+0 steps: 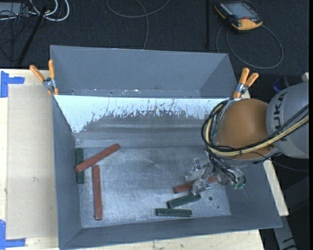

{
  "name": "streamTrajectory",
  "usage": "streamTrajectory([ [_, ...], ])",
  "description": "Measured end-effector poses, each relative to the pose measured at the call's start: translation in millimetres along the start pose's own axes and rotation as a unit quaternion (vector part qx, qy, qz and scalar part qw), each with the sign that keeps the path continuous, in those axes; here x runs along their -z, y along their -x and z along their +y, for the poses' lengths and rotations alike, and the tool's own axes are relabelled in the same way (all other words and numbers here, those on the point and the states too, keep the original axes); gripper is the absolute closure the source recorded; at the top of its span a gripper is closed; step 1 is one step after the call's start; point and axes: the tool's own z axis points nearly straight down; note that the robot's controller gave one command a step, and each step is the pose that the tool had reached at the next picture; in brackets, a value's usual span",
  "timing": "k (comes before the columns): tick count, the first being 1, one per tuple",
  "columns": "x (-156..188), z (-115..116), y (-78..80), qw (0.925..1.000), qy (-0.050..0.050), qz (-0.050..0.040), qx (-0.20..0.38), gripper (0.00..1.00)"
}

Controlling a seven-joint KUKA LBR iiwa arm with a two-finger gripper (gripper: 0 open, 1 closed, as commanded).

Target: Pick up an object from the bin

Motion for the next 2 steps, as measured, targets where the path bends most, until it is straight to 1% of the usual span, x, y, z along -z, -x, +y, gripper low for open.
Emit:
streamTrajectory([
  [1,0,0,0.0,1.0,0.0,0.0,0.0,1.0],
  [2,117,-7,8.3,1.0,0.0,-0.0013,0.005,1.0],
])
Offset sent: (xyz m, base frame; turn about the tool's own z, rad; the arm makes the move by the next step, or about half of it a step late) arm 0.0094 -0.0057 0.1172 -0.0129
